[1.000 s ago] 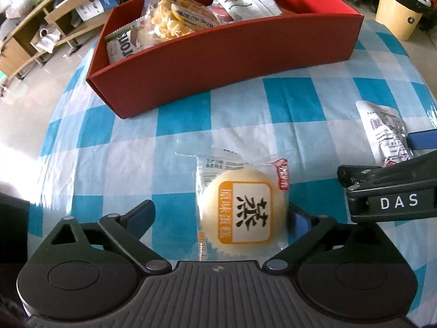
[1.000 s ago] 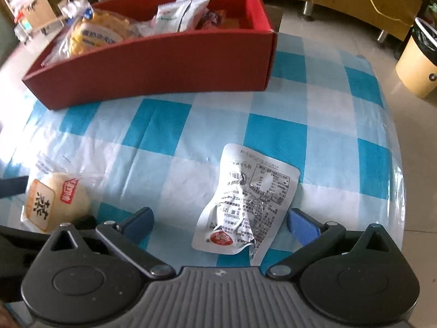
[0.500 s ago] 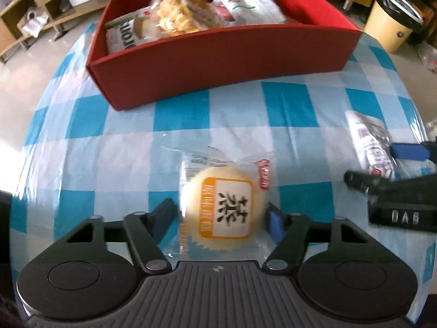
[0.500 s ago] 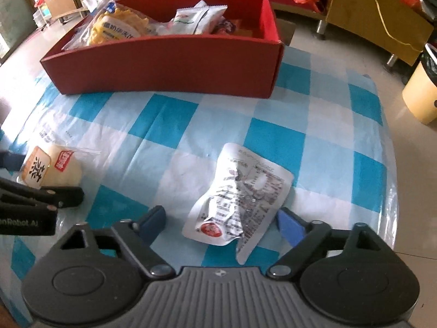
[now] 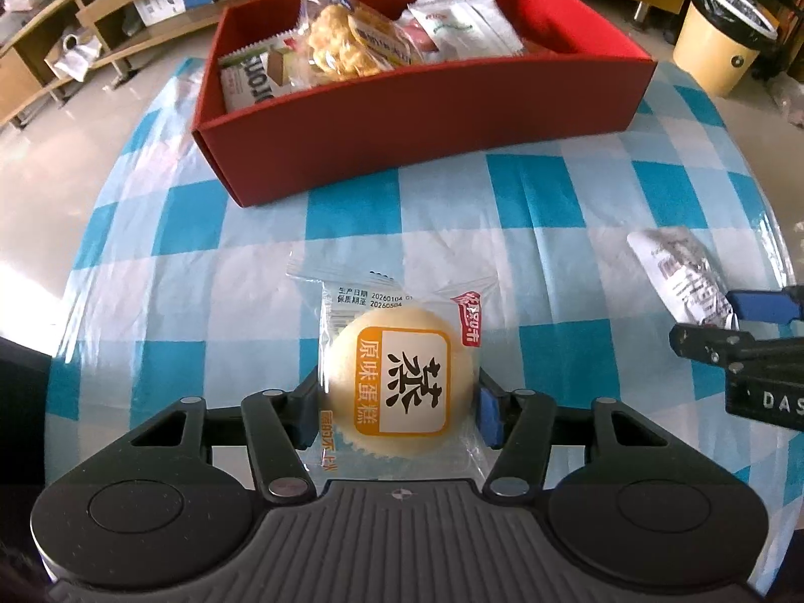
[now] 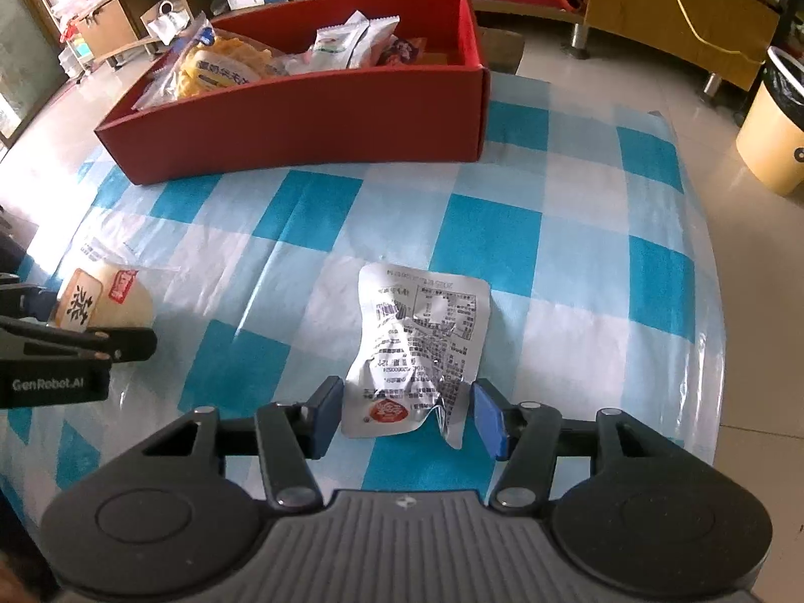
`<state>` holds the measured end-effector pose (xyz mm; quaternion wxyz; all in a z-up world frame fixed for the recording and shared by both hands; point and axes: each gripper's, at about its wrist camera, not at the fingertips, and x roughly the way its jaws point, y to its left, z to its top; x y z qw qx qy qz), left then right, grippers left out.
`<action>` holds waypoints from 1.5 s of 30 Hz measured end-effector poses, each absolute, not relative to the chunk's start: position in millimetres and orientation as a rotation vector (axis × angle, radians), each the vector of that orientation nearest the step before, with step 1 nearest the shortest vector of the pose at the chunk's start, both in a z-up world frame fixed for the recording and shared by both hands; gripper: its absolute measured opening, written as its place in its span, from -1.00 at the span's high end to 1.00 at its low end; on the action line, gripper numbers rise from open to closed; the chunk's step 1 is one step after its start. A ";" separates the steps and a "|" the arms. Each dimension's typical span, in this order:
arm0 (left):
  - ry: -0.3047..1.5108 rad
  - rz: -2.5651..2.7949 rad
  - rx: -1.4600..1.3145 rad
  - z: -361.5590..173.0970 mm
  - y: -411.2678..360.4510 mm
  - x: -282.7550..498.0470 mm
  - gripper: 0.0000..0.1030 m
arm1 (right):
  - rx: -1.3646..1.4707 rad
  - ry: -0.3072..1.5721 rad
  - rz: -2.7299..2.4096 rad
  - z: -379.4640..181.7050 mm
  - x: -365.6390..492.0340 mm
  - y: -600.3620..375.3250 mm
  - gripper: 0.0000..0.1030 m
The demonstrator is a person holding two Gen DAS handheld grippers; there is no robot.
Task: Organize snacks
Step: 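Lift and carry the bun and sachet over the red box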
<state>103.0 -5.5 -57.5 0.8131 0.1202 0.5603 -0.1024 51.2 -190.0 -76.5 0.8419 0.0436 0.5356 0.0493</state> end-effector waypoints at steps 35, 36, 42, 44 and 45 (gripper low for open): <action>1.109 -0.217 0.131 -10.2 -3.7 120.1 -0.26 | 0.190 0.939 0.190 -10.7 60.8 -175.1 -0.02; 1.108 -0.214 0.131 -9.9 -3.5 120.8 -0.26 | 0.188 0.935 0.191 -9.5 62.0 -174.2 -0.02; 1.104 -0.202 0.130 -9.4 -2.2 123.9 -0.26 | 0.165 0.918 0.194 -5.5 68.9 -168.2 -0.02; 1.098 -0.200 0.126 -7.4 -1.9 125.1 -0.26 | 0.155 0.906 0.193 -2.6 71.2 -166.4 -0.02; 1.094 -0.198 0.124 -6.4 -1.8 125.6 -0.26 | 0.154 0.902 0.194 -1.1 72.3 -166.0 -0.02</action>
